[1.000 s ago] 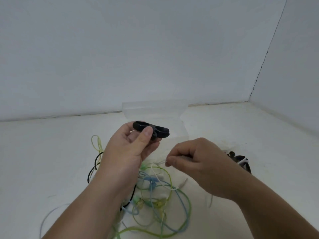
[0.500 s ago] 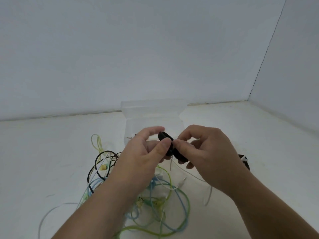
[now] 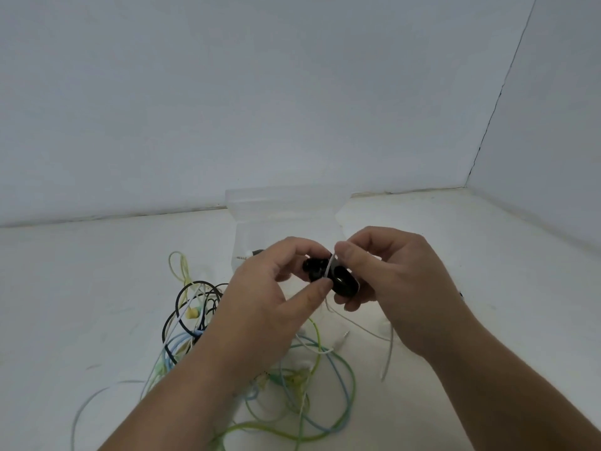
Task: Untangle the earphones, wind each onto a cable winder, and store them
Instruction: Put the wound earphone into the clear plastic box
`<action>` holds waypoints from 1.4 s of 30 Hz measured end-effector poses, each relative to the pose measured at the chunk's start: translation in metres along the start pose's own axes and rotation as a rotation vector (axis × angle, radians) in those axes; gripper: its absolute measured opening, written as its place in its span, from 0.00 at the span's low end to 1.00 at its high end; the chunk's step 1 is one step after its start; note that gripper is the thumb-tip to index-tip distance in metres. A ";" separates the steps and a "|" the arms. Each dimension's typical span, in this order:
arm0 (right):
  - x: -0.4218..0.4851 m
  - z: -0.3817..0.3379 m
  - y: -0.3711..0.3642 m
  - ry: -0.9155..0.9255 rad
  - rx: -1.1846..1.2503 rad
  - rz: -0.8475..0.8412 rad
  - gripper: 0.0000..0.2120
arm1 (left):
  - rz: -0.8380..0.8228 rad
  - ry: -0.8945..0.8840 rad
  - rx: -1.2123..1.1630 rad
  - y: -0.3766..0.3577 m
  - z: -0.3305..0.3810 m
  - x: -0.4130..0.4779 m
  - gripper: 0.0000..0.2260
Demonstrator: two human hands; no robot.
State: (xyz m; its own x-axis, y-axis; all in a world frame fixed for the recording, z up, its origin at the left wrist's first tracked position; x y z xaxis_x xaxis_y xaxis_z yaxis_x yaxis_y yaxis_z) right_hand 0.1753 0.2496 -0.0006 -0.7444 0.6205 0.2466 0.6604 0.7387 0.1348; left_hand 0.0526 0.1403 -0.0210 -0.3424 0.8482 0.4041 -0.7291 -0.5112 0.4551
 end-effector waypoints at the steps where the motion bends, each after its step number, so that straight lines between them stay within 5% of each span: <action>1: 0.000 -0.001 0.001 0.008 0.020 -0.002 0.09 | 0.021 -0.005 0.003 0.001 0.000 0.001 0.08; 7: 0.003 -0.004 0.013 0.054 0.073 0.108 0.11 | 0.200 0.018 -0.146 0.011 -0.001 0.003 0.05; 22: 0.011 0.015 0.074 0.017 0.271 0.783 0.12 | 0.257 0.064 -0.394 0.022 0.008 0.005 0.04; 27: 0.009 0.016 0.088 0.020 0.262 0.926 0.13 | 0.272 0.078 -0.467 0.023 0.003 0.007 0.12; 33: 0.015 0.024 0.082 -0.163 0.088 0.704 0.12 | 0.260 0.122 -0.440 0.027 -0.004 0.007 0.09; 37: 0.015 0.021 0.066 -0.239 -0.402 0.493 0.04 | 0.213 0.153 -0.400 0.022 -0.004 0.006 0.09; 40: 0.012 0.014 0.044 -0.062 -0.548 0.376 0.15 | 0.146 0.162 -0.393 0.016 0.000 0.004 0.09; 42: 0.009 0.008 0.023 0.070 -0.407 0.115 0.21 | 0.102 0.144 -0.385 0.013 0.002 0.003 0.09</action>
State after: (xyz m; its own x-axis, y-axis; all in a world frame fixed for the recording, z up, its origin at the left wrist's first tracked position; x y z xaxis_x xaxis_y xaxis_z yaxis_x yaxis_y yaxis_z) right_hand 0.1832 0.2742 -0.0029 -0.6643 0.6630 0.3452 0.7343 0.4926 0.4671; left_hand 0.0437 0.1364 -0.0121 -0.4835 0.8206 0.3047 -0.8459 -0.5275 0.0783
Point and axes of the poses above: each hand's wrist, its own x-axis towards the middle knuckle, its own y-axis out of the back of the hand, z = x × y, the point moved 2 cm from there along x, towards the middle knuckle, and after that the axes turned 7 degrees about -z, right-handed, at the moved point
